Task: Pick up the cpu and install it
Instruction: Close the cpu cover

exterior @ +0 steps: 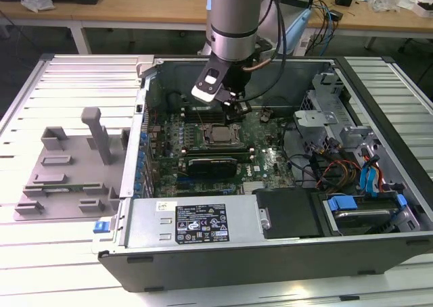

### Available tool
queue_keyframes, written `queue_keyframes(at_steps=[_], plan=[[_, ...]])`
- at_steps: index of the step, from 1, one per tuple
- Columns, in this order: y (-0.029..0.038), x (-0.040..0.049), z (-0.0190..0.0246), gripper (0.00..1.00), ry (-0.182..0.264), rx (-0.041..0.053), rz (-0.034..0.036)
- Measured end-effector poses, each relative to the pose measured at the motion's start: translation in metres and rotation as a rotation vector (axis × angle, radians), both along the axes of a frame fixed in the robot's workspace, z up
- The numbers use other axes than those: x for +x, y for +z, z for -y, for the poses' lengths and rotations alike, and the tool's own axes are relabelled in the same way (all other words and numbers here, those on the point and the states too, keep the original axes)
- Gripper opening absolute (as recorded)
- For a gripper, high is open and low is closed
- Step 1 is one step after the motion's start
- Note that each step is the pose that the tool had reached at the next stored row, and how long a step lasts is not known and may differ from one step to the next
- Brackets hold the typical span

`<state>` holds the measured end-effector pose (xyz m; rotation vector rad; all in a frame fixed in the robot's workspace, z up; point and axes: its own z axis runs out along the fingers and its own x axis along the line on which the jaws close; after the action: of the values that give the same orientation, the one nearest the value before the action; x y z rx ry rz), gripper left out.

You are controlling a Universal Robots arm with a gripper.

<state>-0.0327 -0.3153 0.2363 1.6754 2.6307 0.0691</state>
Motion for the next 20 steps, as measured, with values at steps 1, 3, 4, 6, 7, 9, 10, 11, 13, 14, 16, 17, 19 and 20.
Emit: queue_keyframes(at_steps=[1,3,4,6,7,9,10,11,13,14,16,17,19,20], plan=[[0.0000,0.0000,0.0000,0.11,0.047,0.0000,0.0000],[0.0000,0.0000,0.0000,0.11,0.127,0.0000,0.0000],[0.0000,0.0000,0.0000,0.11,0.160,0.0000,0.0000],[0.0000,0.0000,0.0000,0.11,0.239,0.0000,0.0000],[0.0000,0.0000,0.0000,0.11,0.269,0.0001,0.0001],[0.0000,0.0000,0.0000,0.11,0.311,0.0000,0.0000],[0.0000,0.0000,0.0000,0.11,0.359,0.0000,0.0000],[0.0000,0.0000,0.0000,0.11,0.382,0.0001,0.0000],[0.0000,0.0000,0.0000,0.11,0.435,0.0000,0.0000],[0.0000,0.0000,0.0000,0.11,0.472,0.0001,0.0000],[0.0000,0.0000,0.0000,0.11,0.549,0.0000,0.0000],[0.0000,0.0000,0.0000,0.11,0.573,0.0000,0.0000],[0.0000,0.0000,0.0000,0.11,0.640,0.0000,0.0000],[0.0000,0.0000,0.0000,0.11,0.682,0.0000,0.0000]])
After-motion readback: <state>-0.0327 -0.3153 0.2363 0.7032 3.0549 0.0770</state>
